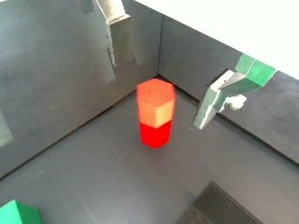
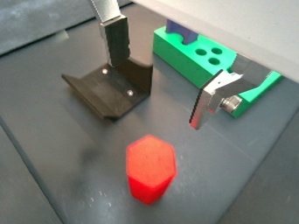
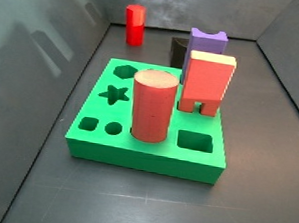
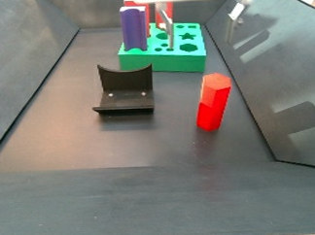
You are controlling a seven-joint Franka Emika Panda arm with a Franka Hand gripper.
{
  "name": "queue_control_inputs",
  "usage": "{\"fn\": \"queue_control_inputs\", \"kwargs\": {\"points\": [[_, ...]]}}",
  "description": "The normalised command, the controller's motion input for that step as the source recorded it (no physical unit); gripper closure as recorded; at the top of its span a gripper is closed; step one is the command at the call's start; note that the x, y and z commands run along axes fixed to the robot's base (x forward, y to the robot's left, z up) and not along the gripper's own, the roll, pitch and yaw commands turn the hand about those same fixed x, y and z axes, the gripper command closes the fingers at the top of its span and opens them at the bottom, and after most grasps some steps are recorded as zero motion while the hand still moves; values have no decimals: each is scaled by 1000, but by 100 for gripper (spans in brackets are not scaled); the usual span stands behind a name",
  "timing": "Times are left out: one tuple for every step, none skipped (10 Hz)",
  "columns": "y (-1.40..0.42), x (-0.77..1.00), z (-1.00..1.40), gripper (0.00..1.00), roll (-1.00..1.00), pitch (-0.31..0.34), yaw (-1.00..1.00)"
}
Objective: Pick up the hexagon object. Move up. Move to above the board. Insert the hexagon object.
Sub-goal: Pick up the hexagon object.
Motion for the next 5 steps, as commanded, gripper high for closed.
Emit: {"fn": "queue_control_inputs", "kwargs": {"points": [[117,-369,-166,0,-50,-111,-154],[140,-340,-211,0,-54,-106,-143],[154,-266,-217,0,-53,-91,-160],[200,-74,-214,0,-111,-110,-180],[183,-71,-249,0,-104,-111,-174]]}}
